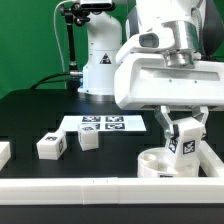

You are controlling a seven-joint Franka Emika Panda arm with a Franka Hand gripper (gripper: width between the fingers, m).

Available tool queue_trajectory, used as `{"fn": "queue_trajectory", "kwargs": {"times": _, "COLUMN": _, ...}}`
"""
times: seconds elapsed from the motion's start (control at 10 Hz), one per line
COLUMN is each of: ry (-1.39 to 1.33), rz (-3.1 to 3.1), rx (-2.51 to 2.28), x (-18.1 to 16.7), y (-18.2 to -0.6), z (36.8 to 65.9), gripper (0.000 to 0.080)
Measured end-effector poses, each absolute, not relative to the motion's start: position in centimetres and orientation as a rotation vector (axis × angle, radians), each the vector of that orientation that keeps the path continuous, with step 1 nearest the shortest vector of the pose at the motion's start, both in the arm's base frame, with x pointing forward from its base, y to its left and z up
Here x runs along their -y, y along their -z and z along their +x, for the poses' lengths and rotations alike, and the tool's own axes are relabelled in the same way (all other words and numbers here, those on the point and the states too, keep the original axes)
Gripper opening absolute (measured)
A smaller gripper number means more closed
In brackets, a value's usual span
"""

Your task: Assemble stool

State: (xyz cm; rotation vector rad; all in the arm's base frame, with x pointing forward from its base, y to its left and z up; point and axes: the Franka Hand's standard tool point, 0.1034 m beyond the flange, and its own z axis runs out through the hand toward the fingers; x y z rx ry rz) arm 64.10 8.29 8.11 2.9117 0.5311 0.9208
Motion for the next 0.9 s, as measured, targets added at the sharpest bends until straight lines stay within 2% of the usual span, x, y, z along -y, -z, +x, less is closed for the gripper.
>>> {"fn": "queue_trajectory", "kwargs": {"times": 0.5, "ry": -0.942, "rz": 2.901, "rx": -0.523, "x": -7.99, "y": -7.92, "z": 63.95, "gripper": 0.0327}}
{"fn": "queue_trajectory", "kwargs": {"times": 0.6, "ry": -0.942, "rz": 2.901, "rx": -0.523, "x": -8.01, "y": -7.92, "z": 63.95, "gripper": 0.0507}}
{"fn": "queue_trajectory", "kwargs": {"times": 0.7, "ry": -0.943, "rz": 2.900, "rx": -0.526, "x": -8.12, "y": -7.97, "z": 63.96, "gripper": 0.0605}}
{"fn": "queue_trajectory", "kwargs": {"times": 0.8, "ry": -0.940, "rz": 2.902, "rx": -0.527, "x": -8.18, "y": -8.10, "z": 63.97, "gripper": 0.0605}}
{"fn": "queue_trajectory", "kwargs": {"times": 0.9, "ry": -0.943, "rz": 2.902, "rx": -0.529, "x": -8.28, "y": -8.51, "z": 64.09, "gripper": 0.0640}}
